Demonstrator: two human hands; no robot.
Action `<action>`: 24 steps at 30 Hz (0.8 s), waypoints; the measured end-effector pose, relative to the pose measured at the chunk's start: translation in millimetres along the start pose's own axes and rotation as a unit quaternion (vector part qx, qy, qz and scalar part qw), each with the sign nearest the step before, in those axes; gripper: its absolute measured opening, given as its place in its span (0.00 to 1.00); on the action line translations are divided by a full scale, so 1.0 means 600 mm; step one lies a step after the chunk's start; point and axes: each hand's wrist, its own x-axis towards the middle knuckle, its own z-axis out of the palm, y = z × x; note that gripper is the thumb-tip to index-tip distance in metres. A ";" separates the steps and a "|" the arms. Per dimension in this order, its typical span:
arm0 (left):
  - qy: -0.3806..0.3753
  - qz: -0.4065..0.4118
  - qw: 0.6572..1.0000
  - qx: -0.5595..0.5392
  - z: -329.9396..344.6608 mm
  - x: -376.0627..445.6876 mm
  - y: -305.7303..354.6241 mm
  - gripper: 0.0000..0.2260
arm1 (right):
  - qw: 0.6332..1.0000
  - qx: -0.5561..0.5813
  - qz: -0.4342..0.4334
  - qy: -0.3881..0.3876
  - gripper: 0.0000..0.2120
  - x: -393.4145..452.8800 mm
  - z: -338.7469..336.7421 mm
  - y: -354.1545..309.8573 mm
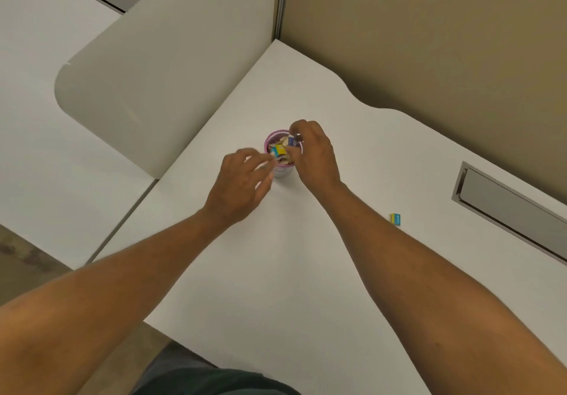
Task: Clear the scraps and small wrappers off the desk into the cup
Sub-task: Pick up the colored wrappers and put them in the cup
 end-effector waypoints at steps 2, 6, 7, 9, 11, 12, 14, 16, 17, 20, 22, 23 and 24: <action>-0.006 0.024 1.000 -0.009 0.006 -0.030 0.004 0.12 | 0.999 -0.039 -0.002 -0.015 0.13 0.004 0.013 0.008; -0.068 0.061 0.995 -0.041 0.028 -0.081 0.016 0.10 | 0.994 -0.101 -0.010 -0.031 0.13 0.011 0.026 0.011; -0.085 0.070 0.993 -0.045 0.034 -0.088 0.019 0.10 | 0.992 -0.119 -0.019 -0.041 0.14 0.012 0.024 0.008; -0.114 0.082 0.989 -0.049 0.044 -0.095 0.025 0.10 | 0.983 -0.162 -0.059 -0.067 0.15 0.013 0.020 0.002; -0.151 0.079 0.984 -0.051 0.051 -0.094 0.033 0.12 | 0.984 -0.145 -0.065 -0.076 0.16 0.014 0.012 -0.004; -0.173 0.074 0.981 -0.053 0.054 -0.091 0.037 0.13 | 0.991 -0.102 -0.045 -0.070 0.17 0.012 0.005 -0.008; -0.218 0.071 0.972 -0.052 0.062 -0.087 0.043 0.16 | 0.999 -0.008 -0.007 -0.031 0.18 0.005 -0.017 -0.012; -0.263 0.075 0.961 -0.040 0.072 -0.087 0.048 0.20 | 0.998 0.052 0.021 0.038 0.18 -0.014 -0.047 -0.002; -0.285 0.074 0.955 -0.031 0.079 -0.089 0.051 0.23 | 0.995 0.063 0.034 0.076 0.18 -0.030 -0.066 0.012; -0.330 0.062 0.942 0.000 0.100 -0.101 0.059 0.33 | 0.986 0.007 0.101 0.130 0.16 -0.092 -0.121 0.094; -0.332 0.069 0.941 0.015 0.116 -0.110 0.062 0.37 | 0.976 -0.061 0.181 0.103 0.16 -0.139 -0.148 0.170; -0.330 0.076 0.941 0.021 0.123 -0.115 0.063 0.37 | 0.966 -0.090 0.227 0.080 0.16 -0.162 -0.157 0.205; -0.328 0.084 0.941 0.029 0.129 -0.120 0.063 0.37 | 0.957 -0.114 0.263 0.053 0.17 -0.183 -0.164 0.237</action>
